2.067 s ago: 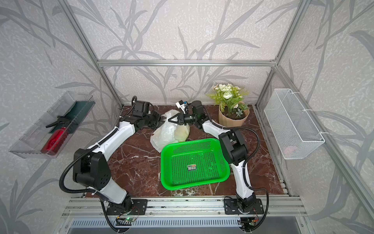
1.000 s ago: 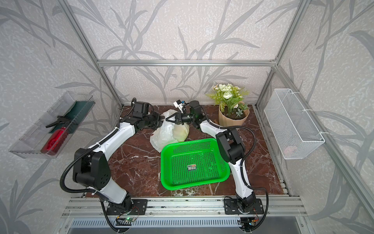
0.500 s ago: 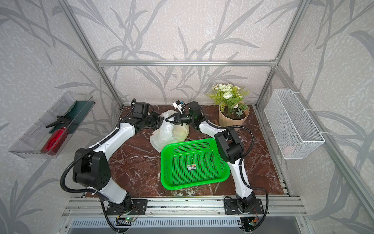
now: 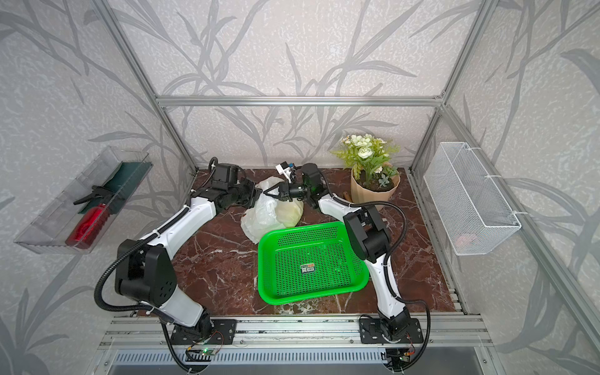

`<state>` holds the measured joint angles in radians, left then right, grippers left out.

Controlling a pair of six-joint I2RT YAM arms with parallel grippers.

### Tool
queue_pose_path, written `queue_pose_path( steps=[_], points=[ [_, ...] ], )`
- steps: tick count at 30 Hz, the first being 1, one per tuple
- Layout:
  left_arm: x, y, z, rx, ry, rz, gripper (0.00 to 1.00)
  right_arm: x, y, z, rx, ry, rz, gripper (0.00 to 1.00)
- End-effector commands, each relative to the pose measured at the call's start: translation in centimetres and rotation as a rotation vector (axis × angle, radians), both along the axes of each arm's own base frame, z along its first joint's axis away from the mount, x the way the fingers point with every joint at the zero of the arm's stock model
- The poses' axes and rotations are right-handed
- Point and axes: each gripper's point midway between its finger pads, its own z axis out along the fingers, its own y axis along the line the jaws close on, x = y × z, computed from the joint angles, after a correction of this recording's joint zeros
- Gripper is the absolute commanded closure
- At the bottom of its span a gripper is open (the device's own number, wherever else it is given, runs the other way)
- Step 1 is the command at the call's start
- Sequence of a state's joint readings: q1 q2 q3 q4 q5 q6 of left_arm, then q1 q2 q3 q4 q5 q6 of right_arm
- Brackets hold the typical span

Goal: Place the banana into a plastic bag & tie a knot
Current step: Cross the plastic bag at the center of the board.

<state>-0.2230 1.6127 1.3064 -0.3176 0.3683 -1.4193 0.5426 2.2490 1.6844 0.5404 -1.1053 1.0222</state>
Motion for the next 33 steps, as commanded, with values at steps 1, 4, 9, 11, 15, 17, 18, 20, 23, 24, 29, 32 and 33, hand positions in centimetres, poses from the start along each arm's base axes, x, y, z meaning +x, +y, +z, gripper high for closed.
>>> queue_pose_path(
  steps=[1,4,9,11,15,17,18,20,23,24,29,32,33],
  points=[
    [-0.3,0.7,2.2,0.015,-0.050,0.005,1.00,-1.0,-0.2,1.8,0.022,-0.052,0.025,1.00],
    [-0.4,1.1,2.6,0.043,-0.061,-0.002,1.00,-1.1,-0.3,2.0,0.019,-0.057,0.026,1.00],
    [-0.3,1.4,3.1,0.086,-0.084,-0.031,1.00,-1.3,-0.4,2.2,0.013,-0.065,0.031,1.00],
    [-0.2,1.5,3.4,0.114,-0.094,-0.053,1.00,-1.3,-0.5,2.4,0.013,-0.068,0.028,1.00],
    [-0.1,1.8,4.3,0.207,-0.115,-0.111,1.00,-1.2,-0.7,3.0,0.016,-0.079,0.024,1.00],
    [-0.2,2.1,4.4,0.254,-0.120,-0.135,1.00,-1.1,-0.7,3.2,0.018,-0.083,0.022,1.00],
    [-0.2,2.2,4.5,0.277,-0.124,-0.147,1.00,-1.1,-0.8,3.4,0.018,-0.085,0.022,1.00],
    [-0.3,2.4,4.7,0.305,-0.130,-0.160,1.00,-0.9,-0.7,3.5,0.018,-0.088,0.021,1.00],
    [-0.2,2.7,4.9,0.348,-0.146,-0.174,1.00,-0.9,-0.7,3.6,0.017,-0.086,0.023,1.00],
    [-0.2,2.8,5.0,0.364,-0.151,-0.182,1.00,-0.8,-0.7,3.6,0.017,-0.087,0.023,1.00],
    [0.0,3.9,5.8,0.481,-0.177,-0.210,1.00,-0.7,-0.7,3.3,0.003,-0.090,0.021,1.00],
    [-0.2,4.5,6.3,0.554,-0.186,-0.223,1.00,-0.7,-0.5,3.4,0.004,-0.089,0.025,1.00],
    [-0.3,4.8,6.4,0.584,-0.189,-0.227,1.00,-0.7,-0.4,3.5,0.006,-0.088,0.029,1.00]
  ],
)
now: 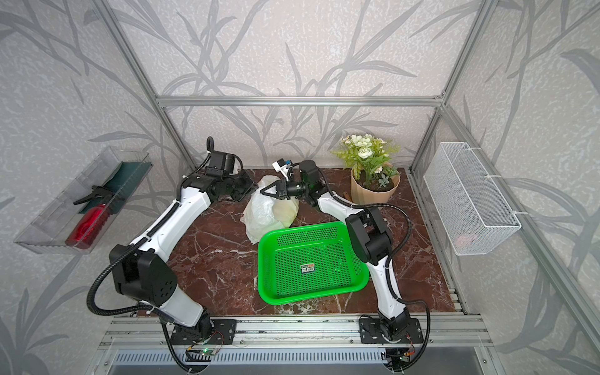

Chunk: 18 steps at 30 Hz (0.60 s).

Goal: Place the banana into a plastic bag & tie a knot
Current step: Cross the plastic bag at the center of the board.

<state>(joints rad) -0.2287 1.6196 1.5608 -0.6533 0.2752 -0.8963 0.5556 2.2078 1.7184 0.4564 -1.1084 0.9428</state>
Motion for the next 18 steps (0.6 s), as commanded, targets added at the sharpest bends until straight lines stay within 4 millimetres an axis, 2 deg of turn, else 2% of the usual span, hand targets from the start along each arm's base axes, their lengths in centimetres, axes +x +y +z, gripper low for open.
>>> queue_pose_path(
  steps=[1,8,12,14,18],
  points=[
    [0.7,3.5,2.2,0.180,-0.085,0.051,1.00,0.2,-0.7,1.2,0.005,-0.017,0.011,1.00],
    [0.6,3.8,1.7,0.200,-0.088,0.054,1.00,0.1,-0.3,1.3,0.019,-0.011,0.026,1.00],
    [0.6,3.6,1.0,0.127,-0.087,0.100,0.86,0.0,-0.3,1.4,0.027,-0.009,0.030,1.00],
    [0.6,3.8,0.8,0.088,-0.080,0.133,0.74,-0.1,-0.3,1.3,0.028,-0.007,0.032,1.00],
    [0.7,3.7,0.7,0.007,-0.068,0.163,0.70,0.0,-0.3,1.3,0.033,-0.005,0.032,1.00]
  ],
)
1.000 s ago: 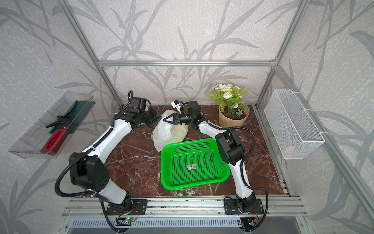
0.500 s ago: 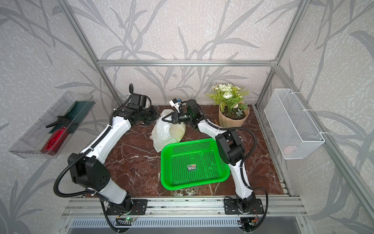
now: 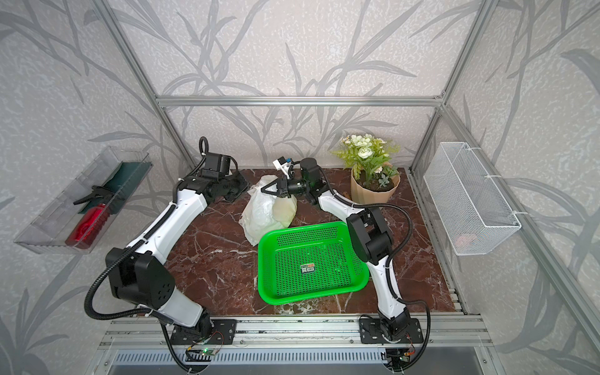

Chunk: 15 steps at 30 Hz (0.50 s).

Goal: Place the banana into a plastic bag & tie a knot
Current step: Cross the plastic bag at the center of the board.

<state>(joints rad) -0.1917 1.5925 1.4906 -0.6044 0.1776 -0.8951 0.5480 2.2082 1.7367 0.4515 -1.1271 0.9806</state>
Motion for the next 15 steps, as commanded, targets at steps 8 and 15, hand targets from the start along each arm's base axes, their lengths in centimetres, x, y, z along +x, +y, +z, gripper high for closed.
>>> queue_pose_path(
  steps=[8,15],
  points=[
    [0.8,-0.6,2.2,-0.225,-0.051,0.094,0.69,-0.1,0.3,0.3,0.030,-0.020,0.032,1.00],
    [-0.2,-1.9,1.8,-0.368,0.017,0.136,0.70,0.0,0.4,0.4,0.031,-0.023,0.030,1.00]
  ],
)
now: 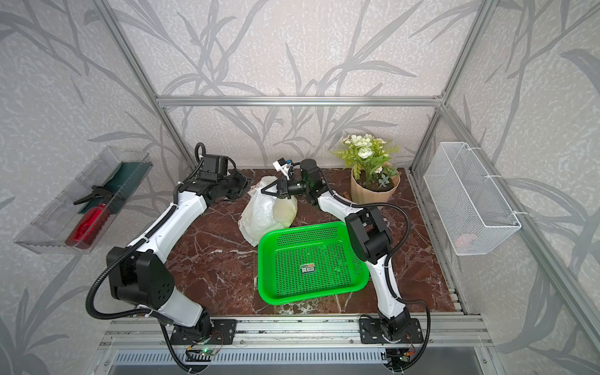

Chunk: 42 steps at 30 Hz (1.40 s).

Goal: Place the banana into a plastic bag & tie a knot
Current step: Cross the plastic bag at the center of the board.

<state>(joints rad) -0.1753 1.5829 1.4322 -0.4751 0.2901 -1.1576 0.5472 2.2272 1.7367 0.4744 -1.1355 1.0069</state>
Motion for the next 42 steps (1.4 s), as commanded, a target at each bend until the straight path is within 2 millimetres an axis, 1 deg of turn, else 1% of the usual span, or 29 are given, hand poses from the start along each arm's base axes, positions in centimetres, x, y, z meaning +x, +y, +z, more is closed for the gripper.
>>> queue_pose_path(
  steps=[1,6,11,16,20,26,32,42],
  points=[
    [-1.2,-0.7,1.1,-0.122,0.010,0.035,0.71,-0.2,0.4,1.1,0.032,-0.046,0.024,1.00],
    [-1.2,-1.0,0.6,-0.157,0.039,0.042,0.71,-0.2,0.5,1.0,0.033,-0.043,0.025,1.00],
    [-1.0,-1.4,0.7,-0.188,0.035,0.043,0.73,-0.3,0.5,1.0,0.033,-0.043,0.027,1.00],
    [-1.7,-2.0,0.2,-0.179,0.064,0.019,0.77,-0.2,0.5,0.9,0.033,-0.044,0.024,1.00],
    [-2.3,-1.7,-0.5,-0.161,0.084,0.029,0.76,-0.2,0.6,1.0,0.036,-0.044,0.025,1.00],
    [-1.7,-1.8,-0.4,-0.162,0.080,0.029,0.77,-0.1,0.6,1.1,0.037,-0.043,0.026,1.00],
    [-1.6,-1.8,-0.3,-0.163,0.075,0.032,0.84,-0.2,0.5,1.1,0.037,-0.042,0.027,1.00],
    [-1.4,-2.0,-0.5,-0.169,0.071,0.028,0.87,-0.2,0.7,1.0,0.039,-0.037,0.032,1.00]
  ],
)
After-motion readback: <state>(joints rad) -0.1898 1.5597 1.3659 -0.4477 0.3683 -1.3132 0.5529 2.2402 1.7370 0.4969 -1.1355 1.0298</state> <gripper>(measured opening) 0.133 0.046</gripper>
